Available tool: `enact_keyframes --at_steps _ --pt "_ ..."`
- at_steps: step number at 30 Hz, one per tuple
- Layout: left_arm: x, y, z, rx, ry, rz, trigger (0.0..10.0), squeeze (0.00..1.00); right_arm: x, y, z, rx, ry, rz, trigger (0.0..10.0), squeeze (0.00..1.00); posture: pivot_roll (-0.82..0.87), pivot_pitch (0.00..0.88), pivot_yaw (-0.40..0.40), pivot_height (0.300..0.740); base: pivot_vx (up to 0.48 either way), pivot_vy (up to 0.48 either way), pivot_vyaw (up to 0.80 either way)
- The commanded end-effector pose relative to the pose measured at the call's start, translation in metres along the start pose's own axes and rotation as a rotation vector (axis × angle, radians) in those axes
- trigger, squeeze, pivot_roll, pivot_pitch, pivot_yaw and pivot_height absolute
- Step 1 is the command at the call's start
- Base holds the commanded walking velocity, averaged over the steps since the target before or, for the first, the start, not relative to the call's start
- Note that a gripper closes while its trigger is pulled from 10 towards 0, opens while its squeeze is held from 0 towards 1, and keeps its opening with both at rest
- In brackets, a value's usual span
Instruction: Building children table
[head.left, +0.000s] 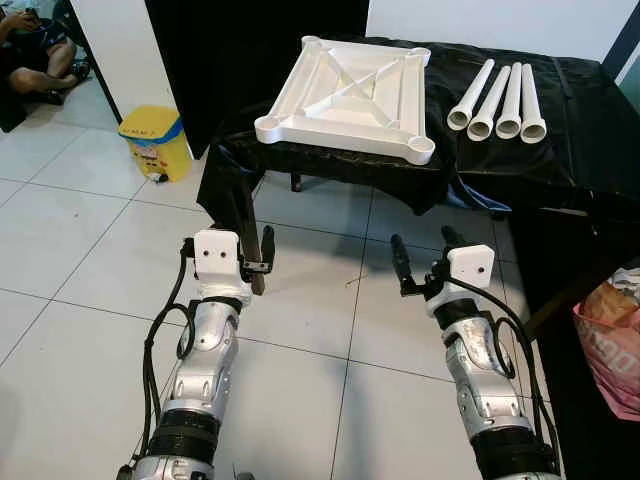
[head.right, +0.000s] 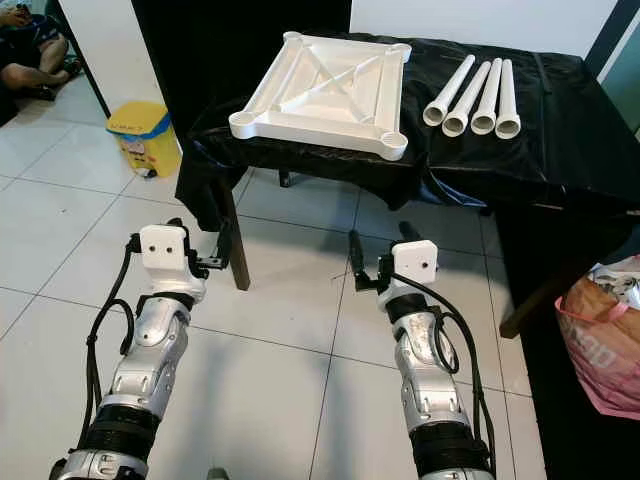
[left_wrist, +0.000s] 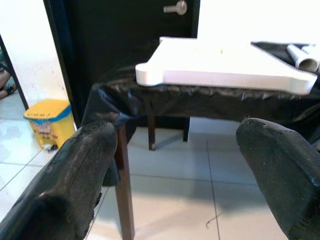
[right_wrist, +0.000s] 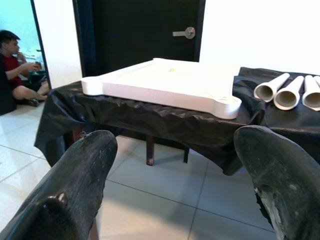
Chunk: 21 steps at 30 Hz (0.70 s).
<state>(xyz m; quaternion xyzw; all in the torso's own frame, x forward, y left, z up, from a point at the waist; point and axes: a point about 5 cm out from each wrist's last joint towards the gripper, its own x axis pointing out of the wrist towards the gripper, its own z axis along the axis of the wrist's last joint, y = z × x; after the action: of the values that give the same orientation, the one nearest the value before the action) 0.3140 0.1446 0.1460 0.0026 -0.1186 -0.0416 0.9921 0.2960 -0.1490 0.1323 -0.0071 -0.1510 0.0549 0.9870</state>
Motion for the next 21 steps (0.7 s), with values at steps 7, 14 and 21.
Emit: enact_keyframes --at_steps 7,14,21 --pt "-0.004 -0.002 0.003 0.025 0.031 -0.099 10.0 0.0 0.001 -0.004 0.003 -0.002 0.022 -0.02 10.0 0.0 0.02 0.052 -0.008 0.74 0.0 0.0 0.0" --pt "0.001 0.0 0.011 0.047 0.019 -0.107 10.0 0.0 0.006 -0.001 0.006 0.014 0.012 -0.019 10.0 0.0 0.05 0.056 -0.004 0.74 0.0 0.0 0.0" --pt "-0.005 -0.002 0.013 0.05 0.027 -0.11 10.0 0.0 0.005 0.0 0.007 0.009 0.017 -0.01 10.0 0.0 0.05 0.072 -0.012 0.74 0.0 0.0 0.0"
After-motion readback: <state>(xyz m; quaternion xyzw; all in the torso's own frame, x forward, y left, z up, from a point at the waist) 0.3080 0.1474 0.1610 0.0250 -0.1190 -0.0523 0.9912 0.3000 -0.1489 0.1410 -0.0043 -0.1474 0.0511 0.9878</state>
